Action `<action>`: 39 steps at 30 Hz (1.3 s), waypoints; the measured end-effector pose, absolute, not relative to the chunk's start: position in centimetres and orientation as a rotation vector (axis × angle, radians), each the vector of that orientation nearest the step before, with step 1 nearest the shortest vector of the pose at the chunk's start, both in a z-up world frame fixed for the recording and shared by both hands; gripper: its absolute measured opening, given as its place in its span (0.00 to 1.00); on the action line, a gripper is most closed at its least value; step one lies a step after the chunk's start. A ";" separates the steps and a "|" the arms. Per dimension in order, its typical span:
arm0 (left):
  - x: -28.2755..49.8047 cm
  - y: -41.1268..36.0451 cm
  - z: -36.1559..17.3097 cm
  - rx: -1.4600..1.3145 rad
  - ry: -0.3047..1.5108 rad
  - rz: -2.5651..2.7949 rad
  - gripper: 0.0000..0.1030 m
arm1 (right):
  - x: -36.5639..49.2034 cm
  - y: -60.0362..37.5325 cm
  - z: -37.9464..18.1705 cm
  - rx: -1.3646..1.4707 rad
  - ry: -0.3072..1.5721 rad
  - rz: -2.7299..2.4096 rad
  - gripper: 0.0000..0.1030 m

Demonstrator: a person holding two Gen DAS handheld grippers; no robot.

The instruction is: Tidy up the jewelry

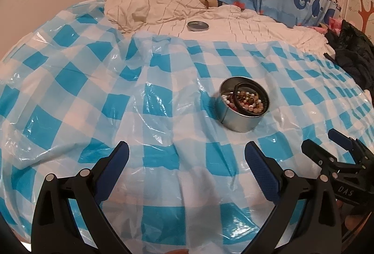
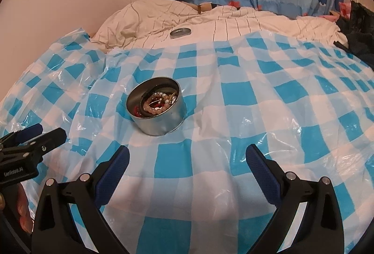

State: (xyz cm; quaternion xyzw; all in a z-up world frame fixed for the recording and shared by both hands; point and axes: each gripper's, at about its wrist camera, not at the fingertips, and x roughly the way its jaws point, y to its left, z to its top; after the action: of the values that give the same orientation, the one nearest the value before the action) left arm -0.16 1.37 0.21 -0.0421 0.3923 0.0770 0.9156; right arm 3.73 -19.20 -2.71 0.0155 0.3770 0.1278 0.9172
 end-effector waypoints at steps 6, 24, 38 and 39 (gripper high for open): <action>-0.7 0.5 0.7 -0.099 0.810 0.126 0.92 | 2.3 -20.6 -1.6 0.021 0.754 0.243 0.93; -1.2 -0.5 0.9 -0.053 0.829 0.118 0.92 | 1.0 -20.5 -0.5 -0.001 0.772 0.253 0.93; -1.4 -0.2 0.8 -0.056 0.840 0.128 0.92 | 0.7 -19.7 -1.2 -0.019 0.801 0.263 0.93; -1.3 -0.2 0.8 -0.054 0.841 0.130 0.92 | 0.7 -19.6 -1.2 -0.020 0.801 0.264 0.93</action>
State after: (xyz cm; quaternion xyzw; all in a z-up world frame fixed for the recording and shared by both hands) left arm -1.33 -0.18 0.79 -0.0263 0.4079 0.0629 0.9105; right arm 0.68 -19.65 -1.16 -0.0099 0.3886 0.1281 0.9124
